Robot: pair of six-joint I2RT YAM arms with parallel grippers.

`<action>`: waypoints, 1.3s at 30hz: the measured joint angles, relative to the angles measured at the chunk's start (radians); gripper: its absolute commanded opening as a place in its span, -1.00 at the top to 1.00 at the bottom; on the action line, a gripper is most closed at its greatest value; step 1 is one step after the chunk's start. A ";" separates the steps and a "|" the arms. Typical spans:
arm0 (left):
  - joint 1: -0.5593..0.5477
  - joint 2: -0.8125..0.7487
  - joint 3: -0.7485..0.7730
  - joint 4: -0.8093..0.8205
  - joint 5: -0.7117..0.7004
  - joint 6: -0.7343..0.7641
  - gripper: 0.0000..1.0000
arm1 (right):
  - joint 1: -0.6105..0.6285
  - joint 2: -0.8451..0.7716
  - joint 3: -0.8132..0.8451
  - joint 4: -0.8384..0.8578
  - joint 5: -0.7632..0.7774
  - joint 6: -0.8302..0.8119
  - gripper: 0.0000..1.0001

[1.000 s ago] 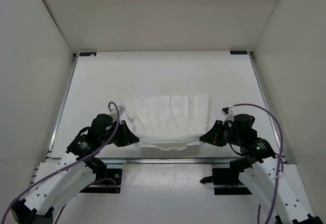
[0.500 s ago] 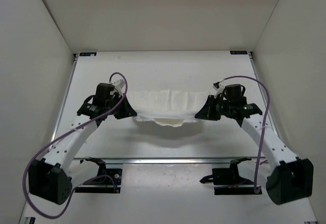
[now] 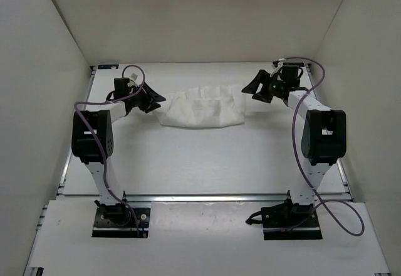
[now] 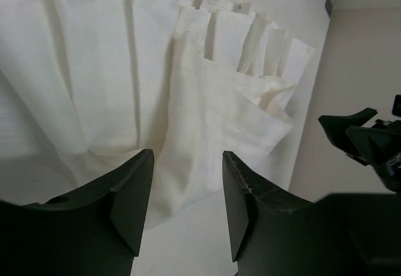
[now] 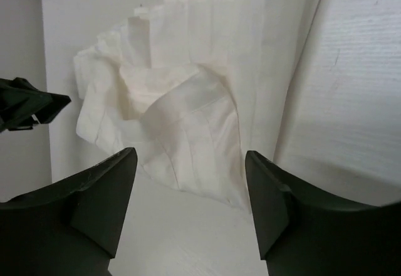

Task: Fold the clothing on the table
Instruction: Fold the skirt

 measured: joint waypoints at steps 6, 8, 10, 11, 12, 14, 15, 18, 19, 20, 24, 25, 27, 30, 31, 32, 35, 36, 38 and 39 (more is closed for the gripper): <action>-0.011 0.005 -0.024 0.077 0.010 -0.013 -0.17 | -0.010 0.002 -0.007 0.080 -0.048 -0.107 0.04; -0.040 -0.008 -0.023 0.068 -0.019 0.031 -0.15 | 0.005 0.004 -0.005 0.072 -0.053 -0.169 0.30; -0.070 -0.018 -0.023 0.053 -0.063 0.078 -0.14 | 0.025 0.013 -0.003 0.071 -0.058 -0.212 0.32; -0.083 -0.019 -0.023 0.047 -0.084 0.098 -0.15 | 0.035 0.021 -0.001 0.072 -0.060 -0.232 0.32; -0.094 -0.019 -0.021 0.040 -0.106 0.119 -0.16 | 0.043 0.032 0.001 0.072 -0.060 -0.252 0.27; -0.117 -0.019 -0.017 0.022 -0.143 0.154 -0.18 | 0.059 0.064 0.019 0.063 -0.060 -0.295 0.22; -0.125 -0.019 -0.013 0.015 -0.159 0.169 -0.18 | 0.068 0.086 0.039 0.055 -0.060 -0.317 0.19; -0.132 -0.014 0.016 -0.006 -0.210 0.210 -0.21 | 0.087 0.154 0.107 0.027 -0.056 -0.369 0.21; -0.132 -0.010 0.032 -0.009 -0.227 0.220 -0.21 | 0.089 0.177 0.135 0.018 -0.055 -0.383 0.20; -0.132 -0.003 0.050 -0.012 -0.243 0.232 -0.19 | 0.091 0.198 0.160 0.009 -0.055 -0.392 0.17; -0.134 0.050 0.138 -0.023 -0.288 0.265 -0.21 | 0.091 0.266 0.247 -0.031 -0.050 -0.423 0.08; -0.138 0.069 0.163 -0.027 -0.299 0.274 -0.21 | 0.091 0.283 0.269 -0.041 -0.049 -0.430 0.07; -0.151 0.104 0.201 -0.040 -0.320 0.291 -0.24 | 0.095 0.316 0.314 -0.060 -0.047 -0.441 0.05; -0.180 0.154 0.261 -0.074 -0.346 0.315 -0.22 | 0.096 0.361 0.367 -0.089 -0.049 -0.459 0.07; -0.192 0.171 0.282 -0.089 -0.350 0.323 -0.23 | 0.098 0.376 0.385 -0.102 -0.049 -0.463 0.07; -0.200 0.184 0.294 -0.095 -0.353 0.330 -0.23 | 0.100 0.386 0.397 -0.114 -0.048 -0.467 0.07; -0.226 0.202 0.304 -0.116 -0.370 0.343 -0.24 | 0.107 0.406 0.419 -0.146 -0.049 -0.479 0.10; -0.233 0.202 0.304 -0.124 -0.380 0.348 -0.24 | 0.109 0.409 0.420 -0.150 -0.050 -0.486 0.10; -0.246 0.203 0.309 -0.141 -0.398 0.357 -0.25 | 0.115 0.410 0.420 -0.163 -0.055 -0.497 0.14; -0.251 0.204 0.314 -0.148 -0.406 0.362 -0.23 | 0.116 0.410 0.420 -0.166 -0.057 -0.501 0.15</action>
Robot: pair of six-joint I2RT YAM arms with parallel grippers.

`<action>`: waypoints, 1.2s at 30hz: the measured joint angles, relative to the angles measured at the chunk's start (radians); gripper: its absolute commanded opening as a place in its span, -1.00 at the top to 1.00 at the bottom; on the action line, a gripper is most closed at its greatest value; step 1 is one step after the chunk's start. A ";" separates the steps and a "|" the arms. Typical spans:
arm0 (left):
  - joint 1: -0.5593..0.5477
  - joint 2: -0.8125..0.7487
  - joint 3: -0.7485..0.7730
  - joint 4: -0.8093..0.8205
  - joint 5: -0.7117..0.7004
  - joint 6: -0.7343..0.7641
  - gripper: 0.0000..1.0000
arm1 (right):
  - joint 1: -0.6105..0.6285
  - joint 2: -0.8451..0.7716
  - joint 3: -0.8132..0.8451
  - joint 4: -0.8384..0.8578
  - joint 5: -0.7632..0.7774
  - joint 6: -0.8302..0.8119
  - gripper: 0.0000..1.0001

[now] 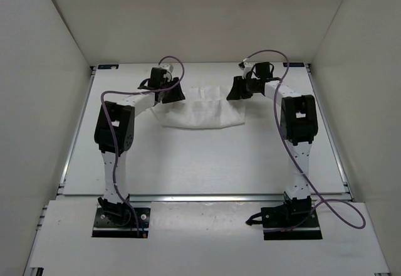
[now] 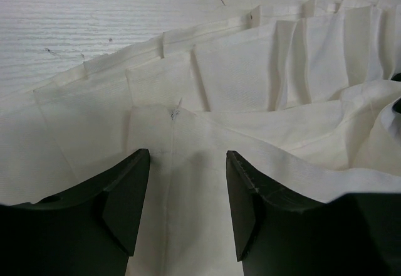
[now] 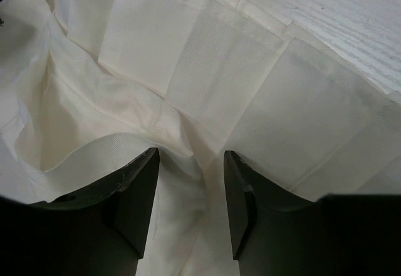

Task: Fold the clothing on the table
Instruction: Fold the skirt

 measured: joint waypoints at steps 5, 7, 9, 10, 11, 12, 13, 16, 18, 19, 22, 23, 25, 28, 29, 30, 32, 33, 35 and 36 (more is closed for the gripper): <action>-0.010 0.023 0.022 -0.010 -0.031 0.011 0.06 | 0.005 0.000 0.000 -0.010 -0.009 -0.014 0.34; -0.011 0.040 0.029 -0.017 -0.045 0.016 0.42 | 0.005 0.000 0.000 -0.010 -0.018 -0.016 0.47; -0.012 0.063 0.048 -0.034 -0.056 0.018 0.69 | 0.005 0.000 -0.003 -0.009 -0.027 -0.019 0.74; -0.013 0.073 0.053 -0.039 -0.058 0.022 0.84 | 0.005 0.000 -0.005 -0.010 -0.031 -0.021 0.95; -0.013 0.078 0.054 -0.041 -0.056 0.025 1.00 | 0.005 0.000 -0.007 -0.010 -0.034 -0.020 1.00; -0.013 0.080 0.054 -0.040 -0.056 0.025 1.00 | 0.005 0.000 -0.012 -0.008 -0.037 -0.017 1.00; -0.013 0.080 0.054 -0.037 -0.054 0.026 1.00 | 0.005 -0.002 -0.018 -0.007 -0.041 -0.014 1.00; -0.013 0.079 0.054 -0.036 -0.048 0.027 1.00 | 0.005 -0.010 -0.049 -0.002 -0.050 -0.012 0.99; -0.011 0.074 0.048 -0.035 -0.039 0.027 1.00 | 0.005 -0.033 -0.084 -0.001 -0.055 -0.011 1.00; -0.010 0.067 0.040 -0.035 -0.033 0.026 1.00 | 0.005 -0.053 -0.109 -0.002 -0.058 -0.011 1.00; -0.007 -0.002 -0.039 -0.029 -0.016 0.026 1.00 | 0.005 -0.145 -0.195 -0.007 -0.070 -0.005 1.00; -0.006 -0.037 -0.073 -0.026 -0.009 0.023 1.00 | 0.005 -0.184 -0.228 -0.006 -0.074 -0.001 1.00; -0.004 -0.147 -0.179 -0.012 0.006 0.016 1.00 | 0.006 -0.288 -0.312 0.005 -0.072 0.015 0.99; 0.002 -0.351 -0.332 0.014 0.026 -0.001 1.00 | 0.011 -0.483 -0.453 0.027 -0.061 0.045 0.99; 0.005 -0.420 -0.371 0.017 0.032 -0.008 1.00 | 0.012 -0.549 -0.496 0.041 -0.058 0.054 1.00; 0.007 -0.492 -0.409 0.023 0.036 -0.013 1.00 | 0.014 -0.611 -0.534 0.051 -0.055 0.063 1.00; 0.012 -0.623 -0.470 0.035 0.043 -0.022 1.00 | 0.021 -0.720 -0.588 0.062 -0.048 0.077 1.00; 0.016 -0.686 -0.496 0.043 0.049 -0.026 1.00 | 0.027 -0.769 -0.611 0.066 -0.040 0.082 0.99; 0.025 -0.812 -0.544 0.046 0.059 -0.034 1.00 | 0.049 -0.868 -0.651 0.069 -0.020 0.092 1.00; 0.029 -0.865 -0.562 0.046 0.062 -0.035 1.00 | 0.067 -0.922 -0.671 0.067 -0.009 0.097 1.00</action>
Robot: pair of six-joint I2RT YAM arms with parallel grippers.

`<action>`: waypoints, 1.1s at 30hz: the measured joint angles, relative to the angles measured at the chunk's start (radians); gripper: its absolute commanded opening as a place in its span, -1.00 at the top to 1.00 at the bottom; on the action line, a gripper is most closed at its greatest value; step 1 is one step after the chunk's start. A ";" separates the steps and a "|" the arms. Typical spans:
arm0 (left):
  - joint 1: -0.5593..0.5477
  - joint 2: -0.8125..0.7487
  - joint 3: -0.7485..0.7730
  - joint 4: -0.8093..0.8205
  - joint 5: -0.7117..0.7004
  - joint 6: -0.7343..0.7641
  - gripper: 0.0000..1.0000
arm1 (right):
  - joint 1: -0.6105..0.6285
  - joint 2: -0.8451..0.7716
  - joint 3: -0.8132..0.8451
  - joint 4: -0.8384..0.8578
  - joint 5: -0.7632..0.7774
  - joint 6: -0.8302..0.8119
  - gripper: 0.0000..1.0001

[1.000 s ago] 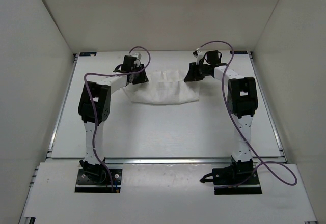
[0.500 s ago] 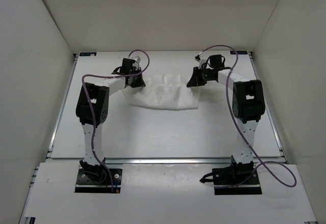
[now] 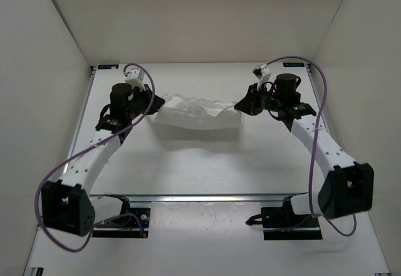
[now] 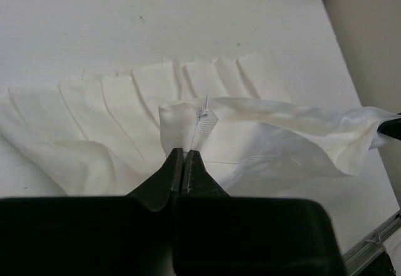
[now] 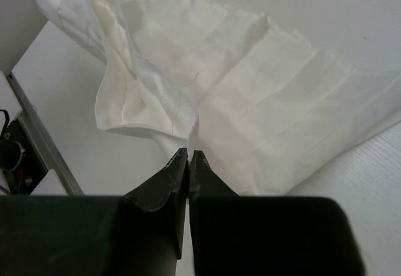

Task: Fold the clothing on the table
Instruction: Fold the skirt

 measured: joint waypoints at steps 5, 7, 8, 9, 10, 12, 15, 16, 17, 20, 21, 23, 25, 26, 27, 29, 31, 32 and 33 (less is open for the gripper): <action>0.005 -0.222 -0.097 -0.010 0.013 -0.011 1.00 | 0.048 -0.218 -0.065 -0.020 0.012 0.024 0.99; 0.003 -0.303 -0.153 -0.018 0.018 -0.018 1.00 | 0.062 -0.297 -0.096 -0.039 0.026 0.026 1.00; 0.000 -0.346 -0.187 -0.027 0.018 -0.023 1.00 | 0.070 -0.342 -0.116 -0.057 0.034 0.027 1.00; -0.003 -0.381 -0.214 -0.040 0.019 -0.027 1.00 | 0.078 -0.377 -0.132 -0.078 0.039 0.026 1.00; -0.003 -0.420 -0.245 -0.052 0.022 -0.031 1.00 | 0.090 -0.415 -0.146 -0.105 0.050 0.027 1.00; -0.001 -0.482 -0.286 -0.083 0.022 -0.037 1.00 | 0.109 -0.472 -0.163 -0.156 0.056 0.029 1.00; 0.001 -0.539 -0.317 -0.114 0.021 -0.040 1.00 | 0.100 -0.514 -0.175 -0.203 0.038 0.044 0.99; 0.002 -0.547 -0.323 -0.114 0.021 -0.040 1.00 | 0.090 -0.514 -0.182 -0.200 0.028 0.051 1.00; 0.003 -0.550 -0.330 -0.114 0.021 -0.041 1.00 | 0.080 -0.504 -0.195 -0.195 0.019 0.060 1.00; 0.004 -0.518 -0.352 -0.092 0.017 -0.043 1.00 | 0.066 -0.438 -0.231 -0.166 0.007 0.083 1.00; 0.004 -0.497 -0.358 -0.086 0.014 -0.044 1.00 | 0.062 -0.401 -0.241 -0.146 0.002 0.090 1.00; 0.008 -0.436 -0.369 -0.067 0.005 -0.044 1.00 | 0.050 -0.308 -0.253 -0.099 -0.008 0.105 1.00; 0.011 -0.365 -0.378 -0.049 -0.013 -0.048 1.00 | 0.032 -0.195 -0.259 -0.052 -0.015 0.122 1.00; 0.013 -0.326 -0.381 -0.033 -0.019 -0.051 1.00 | 0.026 -0.138 -0.258 -0.028 -0.017 0.129 1.00; 0.017 -0.290 -0.382 -0.016 -0.028 -0.052 1.00 | 0.021 -0.080 -0.249 -0.008 -0.016 0.132 1.00; 0.029 -0.225 -0.383 0.012 -0.041 -0.059 1.00 | 0.022 0.029 -0.202 0.016 -0.008 0.135 1.00; 0.044 -0.160 -0.384 0.056 -0.062 -0.068 1.00 | 0.023 0.153 -0.125 0.052 -0.004 0.138 1.00; 0.051 -0.125 -0.384 0.080 -0.074 -0.072 1.00 | 0.026 0.217 -0.081 0.075 -0.005 0.139 1.00; 0.055 -0.094 -0.384 0.103 -0.085 -0.075 1.00 | 0.028 0.274 -0.042 0.101 -0.005 0.140 1.00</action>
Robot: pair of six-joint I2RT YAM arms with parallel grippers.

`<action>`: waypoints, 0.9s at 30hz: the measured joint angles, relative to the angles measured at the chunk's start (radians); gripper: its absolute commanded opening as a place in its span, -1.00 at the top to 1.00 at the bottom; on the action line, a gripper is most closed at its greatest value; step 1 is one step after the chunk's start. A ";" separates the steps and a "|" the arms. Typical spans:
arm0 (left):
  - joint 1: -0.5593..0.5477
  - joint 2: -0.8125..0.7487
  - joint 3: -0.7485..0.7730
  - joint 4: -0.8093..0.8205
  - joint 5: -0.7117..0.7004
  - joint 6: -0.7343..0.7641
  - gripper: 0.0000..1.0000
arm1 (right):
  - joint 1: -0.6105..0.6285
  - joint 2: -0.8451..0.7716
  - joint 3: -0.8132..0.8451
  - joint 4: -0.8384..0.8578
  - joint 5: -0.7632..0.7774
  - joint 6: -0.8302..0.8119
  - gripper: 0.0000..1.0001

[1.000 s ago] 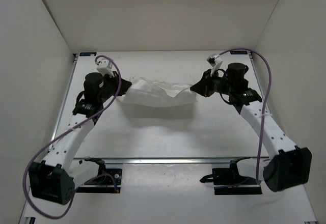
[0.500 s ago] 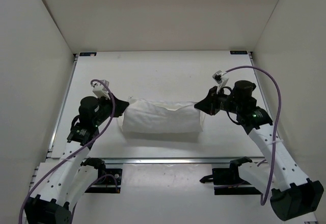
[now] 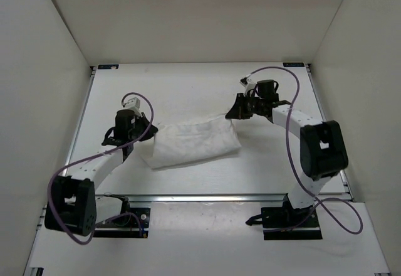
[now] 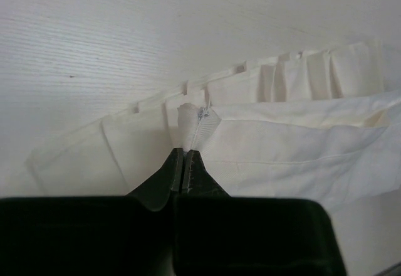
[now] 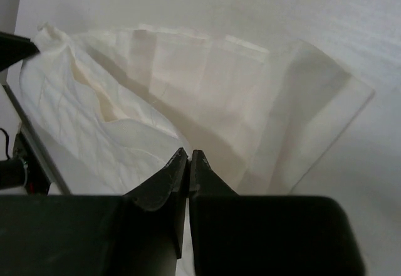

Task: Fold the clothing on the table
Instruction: Fold the skirt

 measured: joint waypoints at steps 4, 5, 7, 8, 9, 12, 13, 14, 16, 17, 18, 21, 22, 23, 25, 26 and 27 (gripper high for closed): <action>0.011 0.151 0.002 0.083 -0.036 -0.006 1.00 | 0.016 0.199 0.146 0.062 0.023 -0.002 1.00; 0.014 0.183 0.002 0.101 -0.040 -0.007 1.00 | 0.023 0.237 0.179 0.063 0.032 -0.006 1.00; 0.019 0.238 0.004 0.128 -0.045 -0.011 1.00 | 0.030 0.293 0.228 0.070 0.052 -0.014 1.00; 0.019 0.259 0.009 0.134 -0.047 -0.011 1.00 | 0.033 0.303 0.233 0.078 0.061 -0.018 1.00; 0.019 0.280 0.016 0.140 -0.048 -0.011 1.00 | 0.035 0.305 0.227 0.078 0.064 -0.021 1.00; 0.012 0.312 0.043 0.159 -0.046 -0.011 1.00 | 0.020 0.246 0.144 0.122 0.069 -0.022 1.00; 0.005 0.314 0.055 0.163 -0.042 -0.012 1.00 | 0.011 0.198 0.094 0.122 0.077 -0.025 1.00; -0.003 0.313 0.065 0.169 -0.036 -0.012 1.00 | 0.005 0.140 0.051 0.103 0.090 -0.034 1.00; -0.028 0.305 0.088 0.182 -0.022 -0.017 1.00 | 0.001 0.006 -0.005 0.049 0.134 -0.052 1.00; -0.042 0.295 0.096 0.186 -0.018 -0.019 1.00 | 0.002 -0.065 -0.019 0.027 0.154 -0.060 1.00; -0.056 0.280 0.102 0.189 -0.014 -0.023 1.00 | 0.003 -0.146 -0.032 0.012 0.172 -0.064 1.00; -0.098 0.212 0.111 0.178 0.007 -0.029 1.00 | 0.036 -0.407 -0.064 -0.034 0.229 -0.070 1.00; -0.112 0.174 0.111 0.167 0.014 -0.029 1.00 | 0.060 -0.483 -0.070 -0.053 0.248 -0.070 0.99; -0.120 0.137 0.111 0.153 0.020 -0.028 1.00 | 0.091 -0.557 -0.073 -0.074 0.261 -0.069 1.00; -0.126 0.044 0.108 0.123 0.031 -0.027 1.00 | 0.144 -0.682 -0.095 -0.108 0.271 -0.055 1.00; -0.124 -0.003 0.102 0.114 0.033 -0.026 1.00 | 0.160 -0.736 -0.117 -0.126 0.270 -0.047 0.99; -0.120 -0.056 0.089 0.107 0.036 -0.026 1.00 | 0.165 -0.781 -0.145 -0.148 0.270 -0.036 1.00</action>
